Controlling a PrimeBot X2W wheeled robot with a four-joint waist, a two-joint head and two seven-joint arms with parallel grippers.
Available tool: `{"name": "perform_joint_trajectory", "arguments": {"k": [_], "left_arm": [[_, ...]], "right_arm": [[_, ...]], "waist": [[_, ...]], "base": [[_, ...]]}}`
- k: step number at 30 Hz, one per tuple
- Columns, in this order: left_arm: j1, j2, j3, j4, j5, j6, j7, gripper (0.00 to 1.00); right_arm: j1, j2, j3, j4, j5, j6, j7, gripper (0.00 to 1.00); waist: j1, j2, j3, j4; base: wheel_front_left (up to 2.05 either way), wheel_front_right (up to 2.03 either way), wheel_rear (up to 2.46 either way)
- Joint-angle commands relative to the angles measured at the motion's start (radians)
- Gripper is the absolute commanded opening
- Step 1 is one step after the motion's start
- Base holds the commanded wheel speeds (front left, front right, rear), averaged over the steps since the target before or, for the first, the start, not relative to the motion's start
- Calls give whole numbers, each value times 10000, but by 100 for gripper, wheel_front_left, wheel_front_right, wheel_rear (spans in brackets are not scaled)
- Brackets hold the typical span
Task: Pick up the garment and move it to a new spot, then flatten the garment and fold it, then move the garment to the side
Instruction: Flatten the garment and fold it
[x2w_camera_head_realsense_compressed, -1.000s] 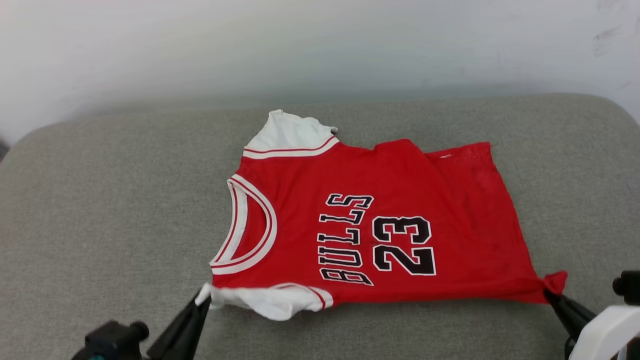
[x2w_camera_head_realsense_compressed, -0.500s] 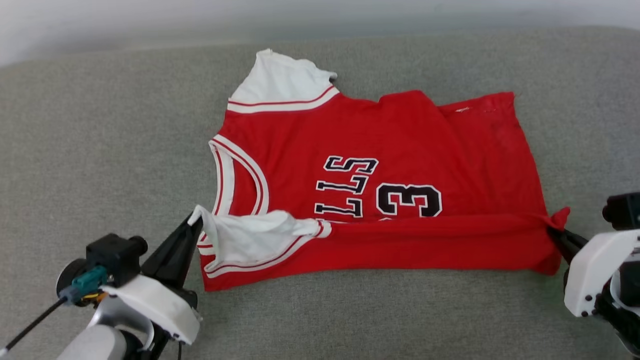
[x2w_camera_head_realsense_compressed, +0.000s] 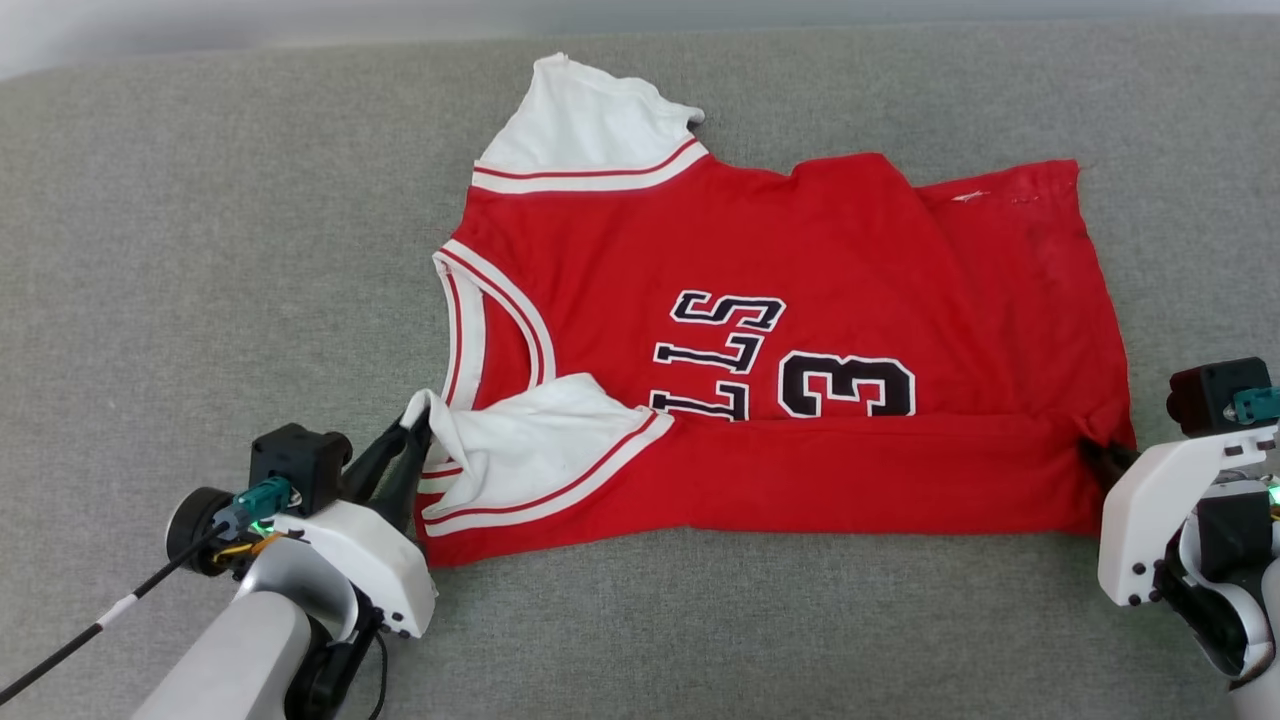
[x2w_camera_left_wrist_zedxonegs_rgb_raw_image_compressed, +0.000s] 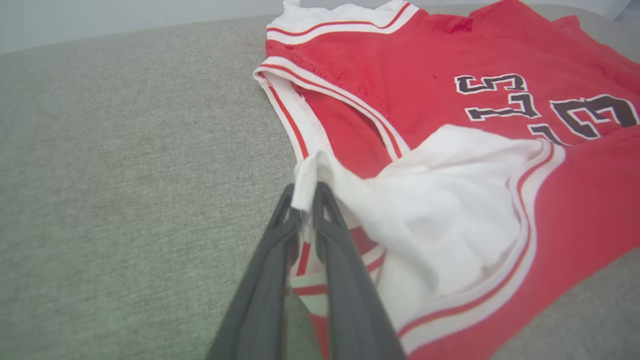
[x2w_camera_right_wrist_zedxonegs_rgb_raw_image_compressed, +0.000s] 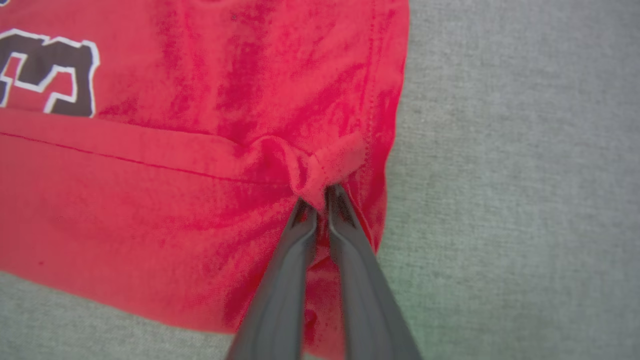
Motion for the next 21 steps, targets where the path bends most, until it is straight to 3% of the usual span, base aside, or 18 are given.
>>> {"name": "perform_joint_trajectory", "arguments": {"k": [1, 11, 21], "left_arm": [[-111, -92, -10, 234, -38, -22, -77, 100], [628, -411, 299, 959, -581, 267, -554, 100], [2300, -231, 666, -587, -1835, 983, 800, 100]], "right_arm": [[-120, 79, 10, 161, -90, -4, -83, 100], [310, 74, 200, 239, -277, -4, -332, 100], [1590, 1047, -795, -1022, -784, -4, 273, 100]], "waist": [[-2, 0, -131, 0], [-2, 0, -1252, -118], [-2, 0, -1714, -282]], "base": [[0, 0, 0], [0, 0, 0], [0, 0, 0]]}}
